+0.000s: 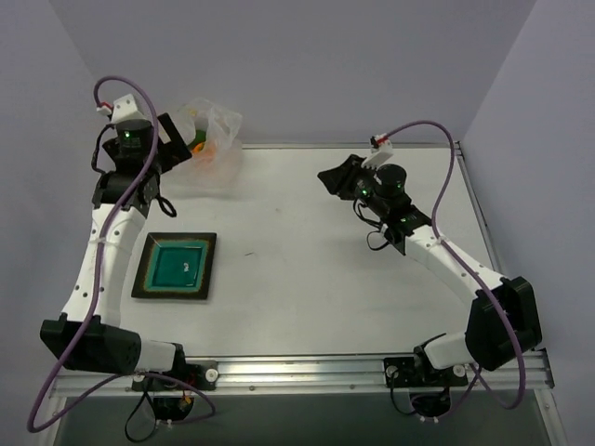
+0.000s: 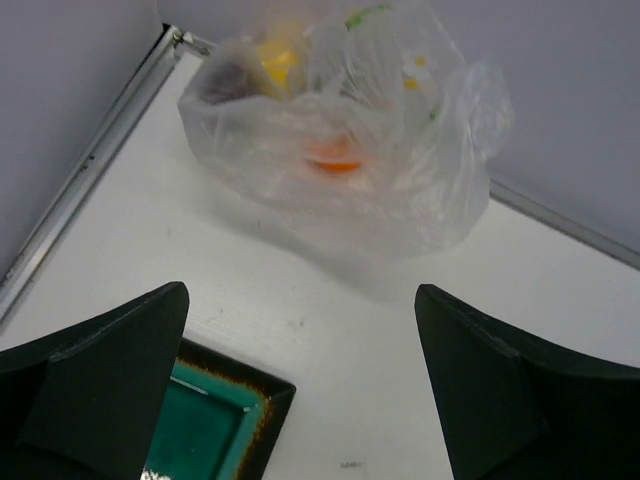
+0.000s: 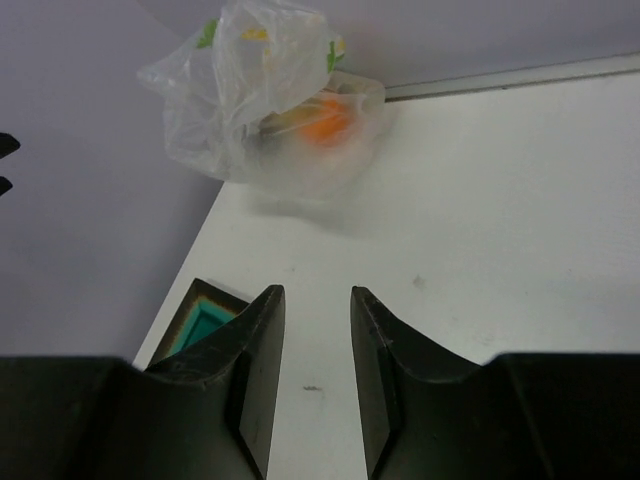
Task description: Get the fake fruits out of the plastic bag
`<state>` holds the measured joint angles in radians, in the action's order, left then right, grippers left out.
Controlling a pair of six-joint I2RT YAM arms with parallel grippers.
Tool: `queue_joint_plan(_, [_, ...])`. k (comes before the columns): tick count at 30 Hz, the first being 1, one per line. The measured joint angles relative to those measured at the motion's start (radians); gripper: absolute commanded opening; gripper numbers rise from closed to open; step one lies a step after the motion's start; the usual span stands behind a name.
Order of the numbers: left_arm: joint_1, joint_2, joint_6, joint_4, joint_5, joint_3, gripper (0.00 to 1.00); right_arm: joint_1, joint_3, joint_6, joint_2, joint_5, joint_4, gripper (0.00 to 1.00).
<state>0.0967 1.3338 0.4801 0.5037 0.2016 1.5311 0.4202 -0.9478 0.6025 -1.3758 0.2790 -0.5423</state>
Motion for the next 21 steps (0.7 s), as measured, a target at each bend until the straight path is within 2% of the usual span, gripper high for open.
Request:
queue_joint_plan(6, [-0.161, 0.2, -0.01, -0.042, -0.029, 0.198, 0.94, 0.116, -0.196, -0.063, -0.143, -0.047, 0.033, 0.38])
queue_joint_plan(10, [-0.238, 0.312, -0.027, -0.097, -0.09, 0.228, 0.94, 0.156, -0.285, -0.106, -0.226, -0.055, 0.063, 0.48])
queue_joint_plan(11, [-0.25, 0.341, -0.034, -0.119, -0.121, 0.224, 0.94, 0.168, -0.322, -0.118, -0.258, -0.056, 0.08, 0.55])
queue_joint_plan(13, [-0.258, 0.395, -0.045, -0.16, -0.188, 0.225, 0.94, 0.182, -0.392, -0.139, -0.32, -0.058, 0.099, 0.61])
queue_joint_plan(17, [-0.259, 0.499, -0.056, -0.249, -0.364, 0.23, 0.94, 0.203, -0.515, -0.167, -0.442, -0.052, 0.122, 0.84])
queue_joint_plan(21, [-0.257, 0.561, -0.056, -0.306, -0.484, 0.23, 0.94, 0.211, -0.643, -0.185, -0.561, -0.031, 0.158, 0.93])
